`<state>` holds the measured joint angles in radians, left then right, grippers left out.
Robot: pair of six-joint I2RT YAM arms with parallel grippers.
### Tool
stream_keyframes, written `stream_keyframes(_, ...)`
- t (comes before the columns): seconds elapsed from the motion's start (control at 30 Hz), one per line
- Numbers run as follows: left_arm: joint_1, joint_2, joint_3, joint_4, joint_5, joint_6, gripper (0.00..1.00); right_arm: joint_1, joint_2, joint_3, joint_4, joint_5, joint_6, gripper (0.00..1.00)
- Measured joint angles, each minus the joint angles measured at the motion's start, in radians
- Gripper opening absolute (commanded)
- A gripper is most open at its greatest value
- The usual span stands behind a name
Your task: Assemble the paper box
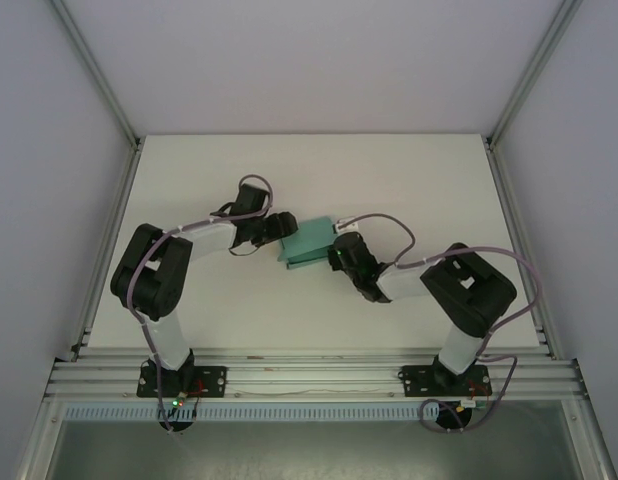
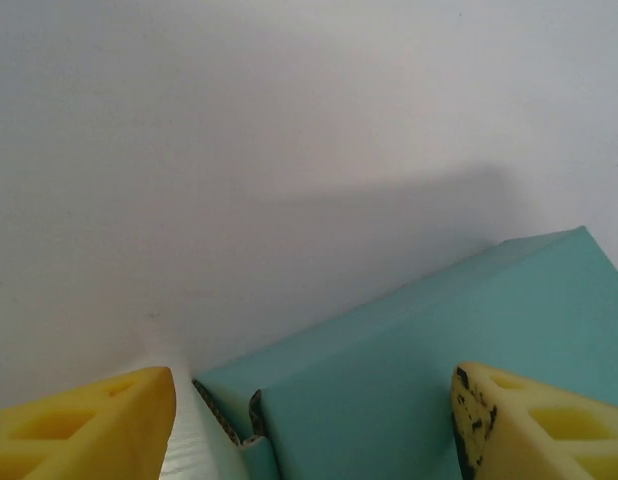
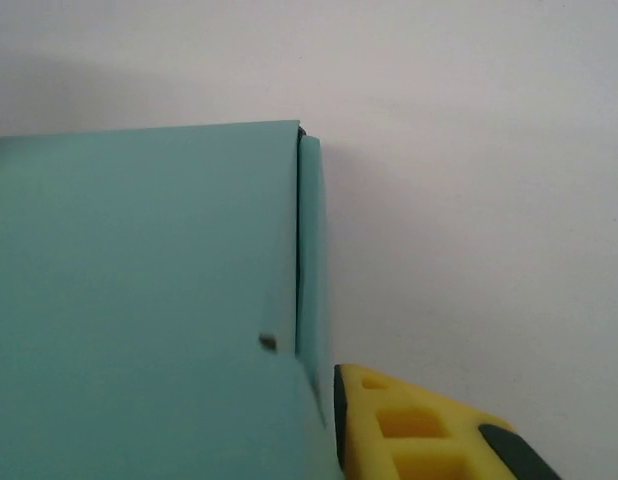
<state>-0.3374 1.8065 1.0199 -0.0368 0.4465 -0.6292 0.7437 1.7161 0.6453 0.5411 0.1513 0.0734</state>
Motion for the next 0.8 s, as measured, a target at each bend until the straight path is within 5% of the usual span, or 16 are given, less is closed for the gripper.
stream_keyframes(0.27, -0.002, 0.0, -0.039, 0.087, 0.03, -0.019, 0.58, 0.0, -0.129, -0.081, -0.076, -0.057, 0.016, 0.49)
stream_keyframes(0.6, -0.002, 0.003, -0.106, 0.227, 0.047, -0.025, 0.54, 0.001, -0.512, -0.184, -0.284, -0.105, 0.089, 1.0)
stream_keyframes(0.8, -0.031, 0.001, -0.138, 0.286, -0.009, 0.026, 0.54, -0.012, -0.585, -0.156, -0.372, -0.153, 0.19, 1.0)
